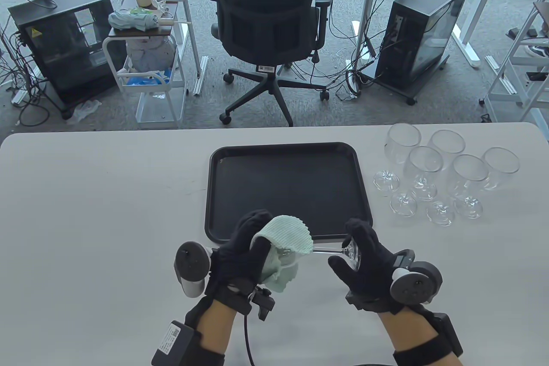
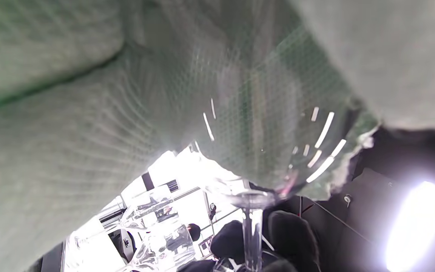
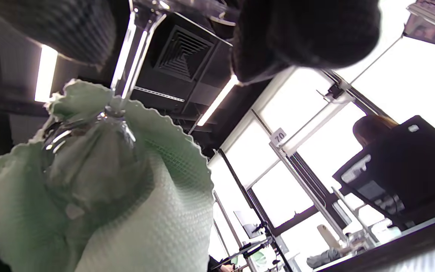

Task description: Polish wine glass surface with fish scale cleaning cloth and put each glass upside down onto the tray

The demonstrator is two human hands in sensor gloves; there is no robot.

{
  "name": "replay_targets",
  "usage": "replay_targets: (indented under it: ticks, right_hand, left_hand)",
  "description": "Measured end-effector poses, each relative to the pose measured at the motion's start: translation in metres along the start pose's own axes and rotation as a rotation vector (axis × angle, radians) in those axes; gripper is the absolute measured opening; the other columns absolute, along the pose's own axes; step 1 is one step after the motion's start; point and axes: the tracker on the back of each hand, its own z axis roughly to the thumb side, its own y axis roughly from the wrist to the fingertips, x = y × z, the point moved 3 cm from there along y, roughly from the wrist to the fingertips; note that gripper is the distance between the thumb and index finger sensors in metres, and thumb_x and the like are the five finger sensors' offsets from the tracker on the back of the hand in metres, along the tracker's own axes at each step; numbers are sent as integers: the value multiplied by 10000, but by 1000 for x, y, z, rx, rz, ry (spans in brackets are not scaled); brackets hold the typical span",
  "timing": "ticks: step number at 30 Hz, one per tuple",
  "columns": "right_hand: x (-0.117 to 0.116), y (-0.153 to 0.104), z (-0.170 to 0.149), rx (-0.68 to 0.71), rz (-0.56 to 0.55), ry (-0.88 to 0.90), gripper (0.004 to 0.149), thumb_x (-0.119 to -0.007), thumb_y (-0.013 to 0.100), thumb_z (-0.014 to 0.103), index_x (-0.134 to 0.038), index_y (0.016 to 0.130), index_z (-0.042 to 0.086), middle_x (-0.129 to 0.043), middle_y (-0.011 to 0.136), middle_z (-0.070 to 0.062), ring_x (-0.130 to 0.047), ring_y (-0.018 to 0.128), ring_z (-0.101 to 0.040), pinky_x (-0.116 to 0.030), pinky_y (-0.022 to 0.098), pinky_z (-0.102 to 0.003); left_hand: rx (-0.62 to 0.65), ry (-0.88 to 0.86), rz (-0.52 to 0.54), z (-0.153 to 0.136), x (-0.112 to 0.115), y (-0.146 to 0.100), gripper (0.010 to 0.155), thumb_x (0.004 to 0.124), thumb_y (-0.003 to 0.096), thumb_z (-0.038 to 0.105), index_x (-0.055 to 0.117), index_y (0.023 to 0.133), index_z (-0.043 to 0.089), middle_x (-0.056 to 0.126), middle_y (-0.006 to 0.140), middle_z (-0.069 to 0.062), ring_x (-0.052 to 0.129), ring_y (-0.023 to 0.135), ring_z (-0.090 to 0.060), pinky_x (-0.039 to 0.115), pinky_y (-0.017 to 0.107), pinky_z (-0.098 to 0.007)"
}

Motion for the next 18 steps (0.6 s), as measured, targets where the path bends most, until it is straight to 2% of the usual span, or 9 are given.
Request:
replay_targets:
  ticks: [1, 3, 5, 8, 11, 13, 15, 17, 18]
  right_hand:
    - [-1, 0, -11, -100, 27, 111, 810, -664, 449, 763, -370, 1052, 310, -680, 880, -173, -936, 398, -220, -891, 177, -291]
    - [-6, -3, -22, -229, 83, 277, 815, -675, 452, 744, -391, 1061, 283, -672, 882, -210, -919, 405, -280, -870, 186, -347]
    - [-5, -6, -21, -178, 67, 187, 825, -687, 471, 709, -329, 1076, 277, -625, 947, -217, -909, 462, -323, -873, 237, -380]
    - [-2, -5, -3, 52, 39, -33, 934, -825, 449, 627, -196, 1055, 297, -503, 1048, -178, -891, 594, -357, -890, 357, -433]
    - [5, -4, 11, 196, -35, -196, 972, -900, 426, 597, -211, 1046, 304, -530, 1025, -167, -918, 585, -324, -924, 347, -395]
    - [5, -2, 4, 105, -50, -79, 857, -876, 441, 604, -327, 1042, 334, -597, 969, -171, -927, 525, -294, -923, 293, -348]
    - [1, -2, -8, -55, -27, 120, 748, -764, 471, 658, -401, 1041, 337, -653, 911, -181, -921, 438, -257, -886, 212, -331]
    - [-9, -5, -26, -360, 118, 288, 780, -681, 477, 723, -416, 1063, 281, -696, 878, -203, -928, 393, -250, -880, 174, -318]
    - [-11, -6, -27, -364, 162, 337, 789, -697, 484, 710, -380, 1069, 285, -650, 907, -213, -906, 433, -285, -866, 211, -351]
  left_hand:
    - [29, 13, -1, 2, 1, 0, 624, 692, 509, 715, 620, 1028, 376, 579, 1127, -47, 721, 944, -384, 870, 425, -533]
    - [57, 85, 1, 7, 4, 0, 623, 695, 502, 713, 616, 1024, 383, 571, 1127, -43, 714, 947, -378, 867, 432, -532]
    - [64, 110, 4, 8, 6, 0, 615, 708, 499, 704, 627, 1015, 380, 585, 1117, -42, 720, 936, -383, 868, 426, -536]
    - [4, 65, 32, 1, 1, -1, 608, 698, 509, 710, 640, 1012, 375, 614, 1107, -45, 749, 916, -386, 886, 401, -524]
    - [-72, -42, -10, -5, 2, 0, 610, 695, 525, 706, 623, 1027, 367, 591, 1118, -51, 727, 929, -394, 873, 417, -532]
    - [-65, -24, -1, -4, 3, 0, 614, 689, 524, 713, 624, 1029, 368, 591, 1119, -53, 732, 927, -391, 877, 412, -525]
    - [-32, -27, -4, -3, 5, -1, 615, 684, 520, 714, 620, 1028, 373, 575, 1125, -48, 721, 939, -381, 871, 423, -528]
    - [29, 54, 32, 2, 5, -2, 612, 692, 506, 711, 626, 1019, 384, 568, 1129, -40, 706, 951, -375, 862, 432, -540]
    - [53, 85, 40, 3, 4, -2, 608, 687, 503, 715, 633, 1011, 386, 583, 1121, -32, 724, 942, -366, 873, 420, -529]
